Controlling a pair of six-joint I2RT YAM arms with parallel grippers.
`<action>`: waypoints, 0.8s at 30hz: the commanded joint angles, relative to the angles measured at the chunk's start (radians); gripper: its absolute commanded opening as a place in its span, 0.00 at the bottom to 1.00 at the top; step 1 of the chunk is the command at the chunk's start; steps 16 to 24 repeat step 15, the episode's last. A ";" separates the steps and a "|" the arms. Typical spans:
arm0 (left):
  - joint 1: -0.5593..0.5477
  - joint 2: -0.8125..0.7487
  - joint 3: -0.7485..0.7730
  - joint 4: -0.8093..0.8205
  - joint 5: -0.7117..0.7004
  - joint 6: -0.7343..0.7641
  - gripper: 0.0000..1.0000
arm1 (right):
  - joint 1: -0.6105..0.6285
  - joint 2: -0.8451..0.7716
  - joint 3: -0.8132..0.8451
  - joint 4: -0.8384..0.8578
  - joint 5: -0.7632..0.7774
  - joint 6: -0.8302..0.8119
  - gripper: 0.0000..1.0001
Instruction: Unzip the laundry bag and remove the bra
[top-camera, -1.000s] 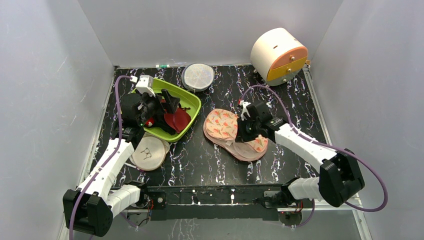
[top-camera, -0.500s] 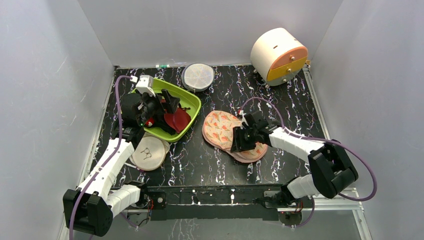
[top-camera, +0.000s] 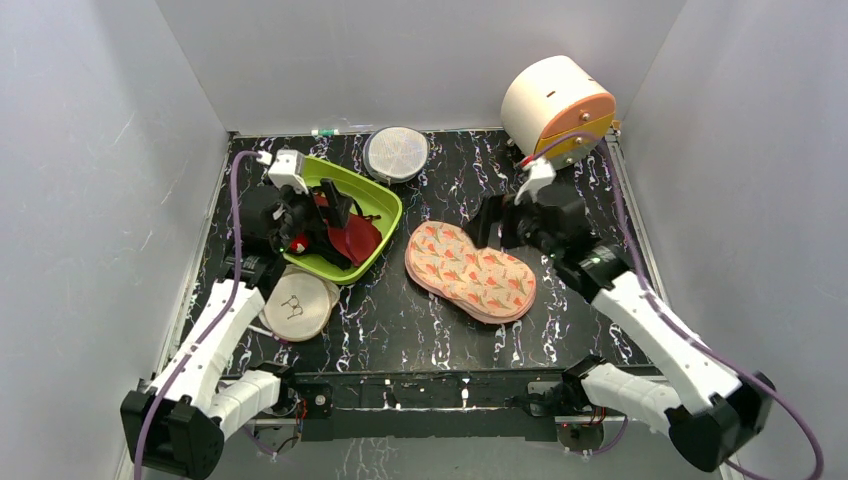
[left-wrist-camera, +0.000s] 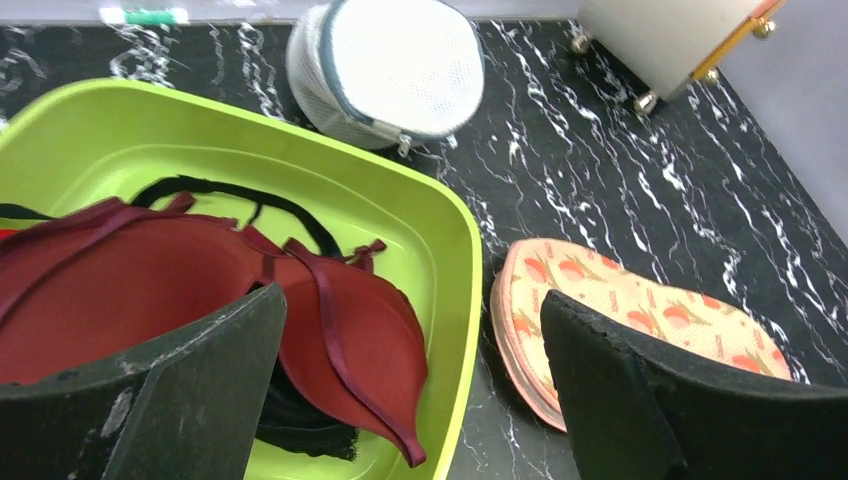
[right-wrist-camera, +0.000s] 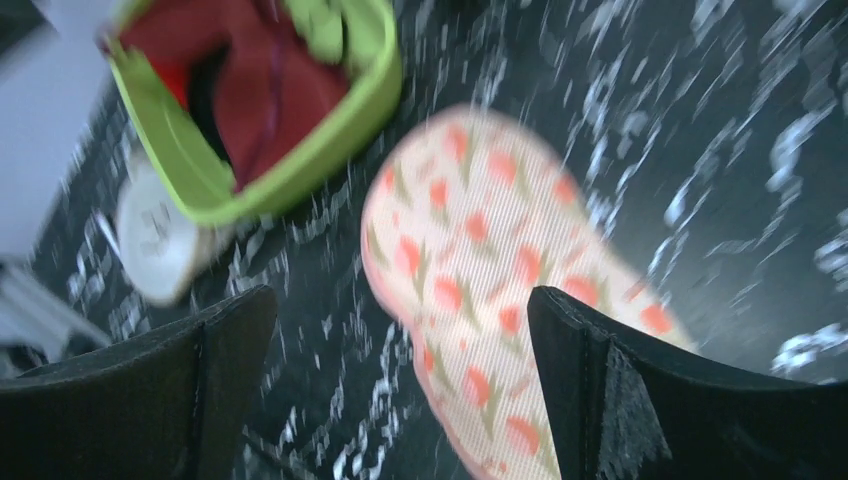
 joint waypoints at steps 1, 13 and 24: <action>-0.004 -0.110 0.175 -0.144 -0.129 0.025 0.98 | -0.005 -0.142 0.205 -0.021 0.277 -0.086 0.98; -0.003 -0.186 0.439 -0.138 -0.213 0.066 0.98 | -0.005 -0.142 0.469 -0.025 0.527 -0.236 0.98; -0.003 -0.196 0.404 -0.078 -0.214 0.034 0.98 | -0.005 -0.153 0.454 0.006 0.529 -0.242 0.98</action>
